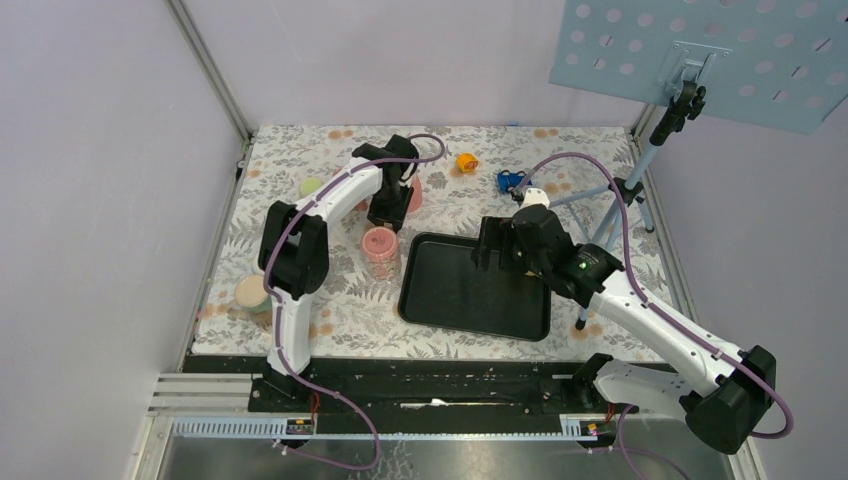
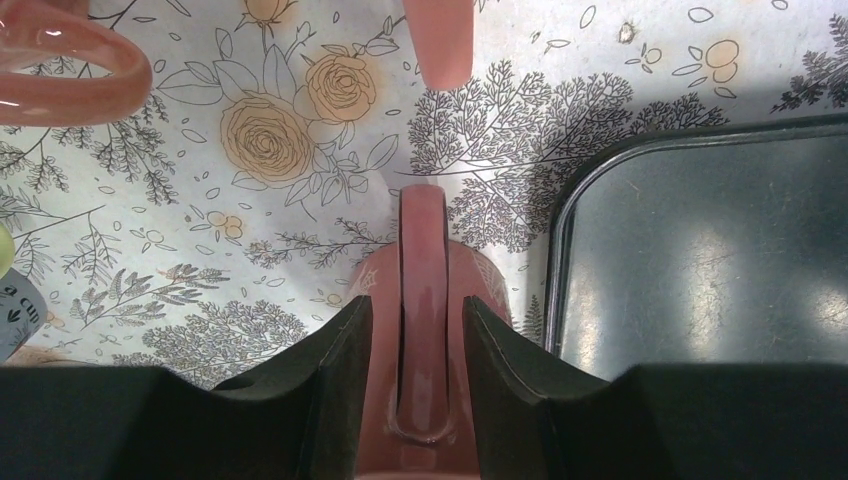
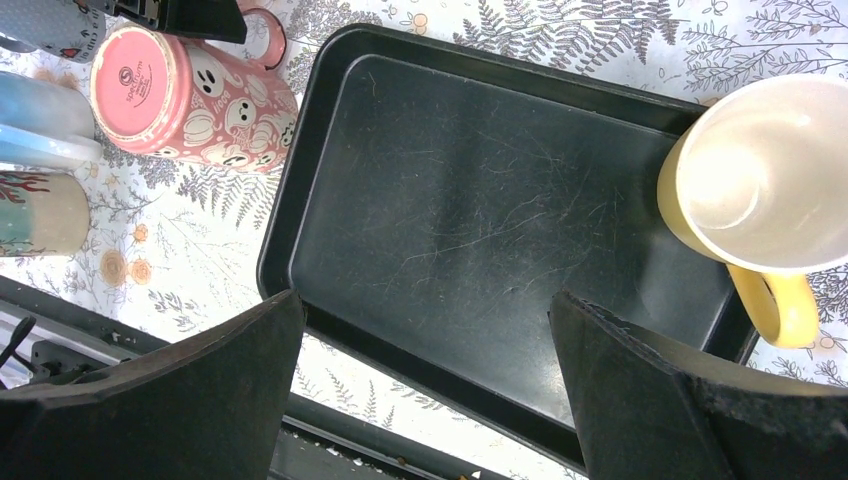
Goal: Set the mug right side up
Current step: Turn over the cup at the center of the board.
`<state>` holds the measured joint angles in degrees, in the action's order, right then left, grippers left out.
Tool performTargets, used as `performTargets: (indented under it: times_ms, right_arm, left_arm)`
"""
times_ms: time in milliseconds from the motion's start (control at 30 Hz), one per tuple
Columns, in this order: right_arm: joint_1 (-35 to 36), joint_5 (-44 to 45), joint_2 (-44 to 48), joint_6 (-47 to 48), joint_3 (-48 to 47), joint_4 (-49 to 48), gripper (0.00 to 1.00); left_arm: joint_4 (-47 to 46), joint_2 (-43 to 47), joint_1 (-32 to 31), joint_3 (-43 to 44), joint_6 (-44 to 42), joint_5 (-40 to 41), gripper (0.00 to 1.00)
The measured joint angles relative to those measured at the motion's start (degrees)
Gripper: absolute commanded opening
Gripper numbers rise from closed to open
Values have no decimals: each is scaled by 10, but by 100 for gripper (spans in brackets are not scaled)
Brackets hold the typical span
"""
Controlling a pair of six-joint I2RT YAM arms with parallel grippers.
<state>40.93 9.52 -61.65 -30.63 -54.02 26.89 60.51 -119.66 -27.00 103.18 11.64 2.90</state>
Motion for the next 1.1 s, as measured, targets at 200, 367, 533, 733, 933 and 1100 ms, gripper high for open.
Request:
performTargets:
  times_ms: [200,367,533,733,933,1100]
  right_arm:
    - [0,0,0,0,4,-6,100]
    - [0,0,0,0,7,-6,100]
    - [0,0,0,0,7,-6,100]
    - [0,0,0,0,11,-7,100]
    - [0,1,0,0,14,-7,100]
    - [0,1,0,0,17,-7,100]
  left_arm:
    - [13,3,-2,1,-10,0,43]
    - [21,3,-3,9,-16,1,43]
    - [27,2,-4,15,-19,0,43]
    - [28,-6,-5,18,-22,0,43]
    - [27,-15,-5,18,-22,-1,42]
    - [22,-15,-5,16,-22,-1,42]
